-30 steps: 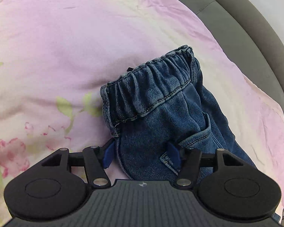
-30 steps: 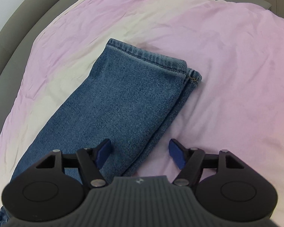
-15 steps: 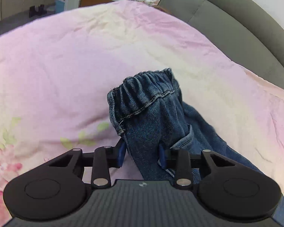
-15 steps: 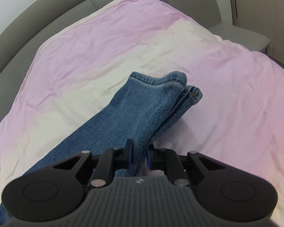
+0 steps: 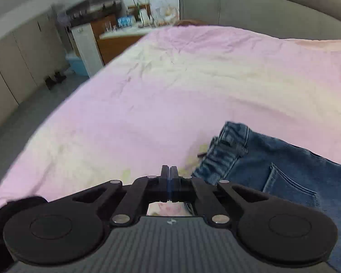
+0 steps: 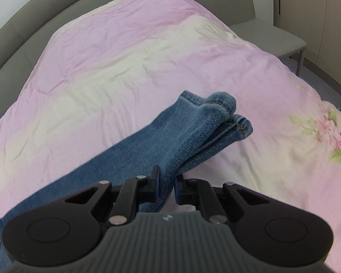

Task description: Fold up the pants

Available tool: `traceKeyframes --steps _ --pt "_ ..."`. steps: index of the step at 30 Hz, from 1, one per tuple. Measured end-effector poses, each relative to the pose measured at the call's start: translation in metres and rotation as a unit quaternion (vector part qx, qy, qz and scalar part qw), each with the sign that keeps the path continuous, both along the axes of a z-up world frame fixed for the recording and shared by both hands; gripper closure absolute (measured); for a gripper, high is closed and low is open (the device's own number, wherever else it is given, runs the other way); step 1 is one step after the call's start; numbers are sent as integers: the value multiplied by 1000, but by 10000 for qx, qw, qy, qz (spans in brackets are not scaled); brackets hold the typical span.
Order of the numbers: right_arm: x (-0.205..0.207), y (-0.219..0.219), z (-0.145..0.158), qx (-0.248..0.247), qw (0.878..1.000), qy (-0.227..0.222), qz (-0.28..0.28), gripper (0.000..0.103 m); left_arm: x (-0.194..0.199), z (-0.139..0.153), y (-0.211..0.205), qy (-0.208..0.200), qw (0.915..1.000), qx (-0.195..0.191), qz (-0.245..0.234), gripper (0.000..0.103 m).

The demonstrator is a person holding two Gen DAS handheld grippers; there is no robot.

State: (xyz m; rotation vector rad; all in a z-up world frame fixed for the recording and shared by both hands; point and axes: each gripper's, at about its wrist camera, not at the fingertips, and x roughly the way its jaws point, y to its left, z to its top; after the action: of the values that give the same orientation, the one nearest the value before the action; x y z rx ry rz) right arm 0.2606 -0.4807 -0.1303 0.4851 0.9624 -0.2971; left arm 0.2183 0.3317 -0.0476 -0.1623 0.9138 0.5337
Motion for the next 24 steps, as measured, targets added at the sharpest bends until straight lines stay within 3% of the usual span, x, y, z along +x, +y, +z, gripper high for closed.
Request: traceKeyframes --steps 1,4,10,12,18,24 --pt "-5 -3 -10 77 9999 68 -32 98 -6 1 8 45 9998 -133 110 103" --pt "-10 -9 -37 104 9999 99 -64 98 -17 6 6 79 9996 -181 -216 103" --pt "-5 -16 -59 172 9993 324 -22 92 -7 19 -44 71 9929 -164 -1172 103" --pt "-7 -20 -54 -80 9989 464 -7 65 4 19 -73 100 9870 -138 -1597 102" --pt "-26 -44 -29 -457 9968 574 327 63 34 13 -178 146 9511 -76 -3085 100" --pt "-30 -60 -4 -717 9895 516 1140 58 49 -10 -289 370 8977 -40 -4389 97"
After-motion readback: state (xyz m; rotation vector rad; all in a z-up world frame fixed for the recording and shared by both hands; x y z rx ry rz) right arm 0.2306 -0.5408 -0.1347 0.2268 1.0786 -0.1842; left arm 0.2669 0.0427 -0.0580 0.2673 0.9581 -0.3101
